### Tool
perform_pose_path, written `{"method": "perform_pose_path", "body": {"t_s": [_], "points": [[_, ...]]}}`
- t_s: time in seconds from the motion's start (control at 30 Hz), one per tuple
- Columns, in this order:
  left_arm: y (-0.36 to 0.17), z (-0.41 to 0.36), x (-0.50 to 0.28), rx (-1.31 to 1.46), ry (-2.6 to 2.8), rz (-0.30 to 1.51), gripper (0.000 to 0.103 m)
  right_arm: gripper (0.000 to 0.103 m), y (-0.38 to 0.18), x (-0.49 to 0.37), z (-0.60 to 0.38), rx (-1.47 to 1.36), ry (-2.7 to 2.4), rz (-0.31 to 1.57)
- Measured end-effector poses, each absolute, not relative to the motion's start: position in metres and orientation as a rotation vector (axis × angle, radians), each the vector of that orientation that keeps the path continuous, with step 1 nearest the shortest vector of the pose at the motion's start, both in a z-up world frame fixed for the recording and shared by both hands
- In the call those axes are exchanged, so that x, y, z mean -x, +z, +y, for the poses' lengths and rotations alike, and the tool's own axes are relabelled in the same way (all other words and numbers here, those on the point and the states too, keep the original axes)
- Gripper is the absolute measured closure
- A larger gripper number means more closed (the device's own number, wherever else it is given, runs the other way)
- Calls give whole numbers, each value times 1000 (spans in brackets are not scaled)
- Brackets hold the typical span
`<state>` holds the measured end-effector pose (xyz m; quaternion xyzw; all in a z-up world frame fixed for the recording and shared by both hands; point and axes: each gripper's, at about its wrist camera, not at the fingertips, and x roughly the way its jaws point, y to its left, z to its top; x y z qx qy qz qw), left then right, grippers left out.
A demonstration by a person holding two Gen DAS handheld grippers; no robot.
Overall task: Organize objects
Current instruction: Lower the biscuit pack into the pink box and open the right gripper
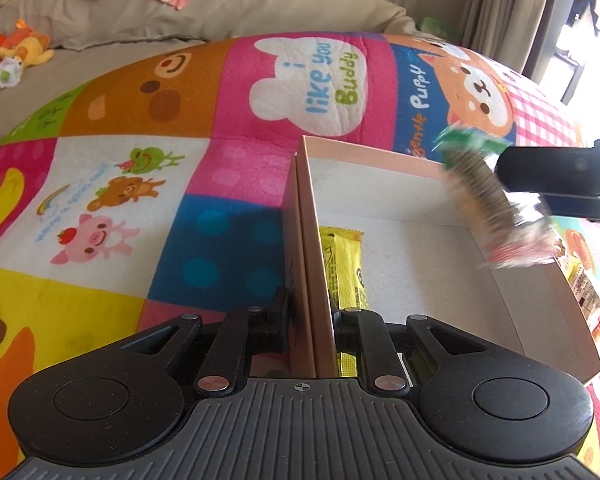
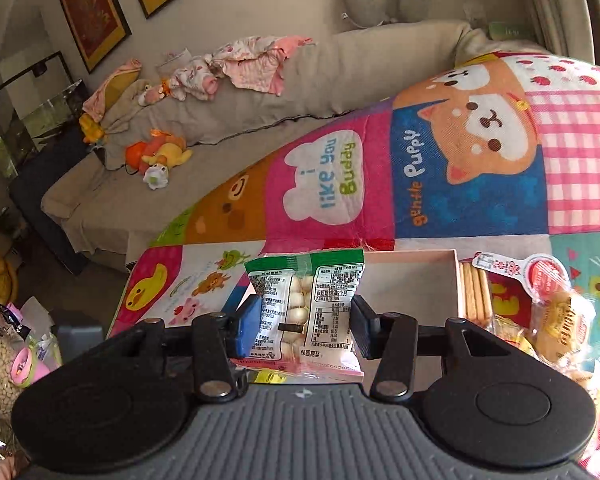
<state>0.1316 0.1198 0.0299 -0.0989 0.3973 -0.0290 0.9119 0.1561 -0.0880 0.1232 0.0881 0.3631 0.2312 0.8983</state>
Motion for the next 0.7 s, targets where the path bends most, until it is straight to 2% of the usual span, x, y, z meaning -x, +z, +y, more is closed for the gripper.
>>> {"method": "perform_pose_path", "body": {"t_s": [0.2, 0.3, 0.37, 0.47, 0.7], "points": [[30, 120, -131, 205, -62, 817, 85, 52, 105, -170, -89, -164, 459, 781], [29, 121, -131, 210, -65, 816, 85, 48, 110, -159, -114, -117, 407, 744], [29, 121, -131, 211, -65, 815, 85, 41, 113, -157, -135, -92, 358, 729], [30, 121, -131, 214, -63, 814, 85, 39, 115, -166, -177, -100, 245, 723], [31, 120, -131, 210, -59, 823, 85, 37, 90, -221, -228, -197, 131, 841]]}}
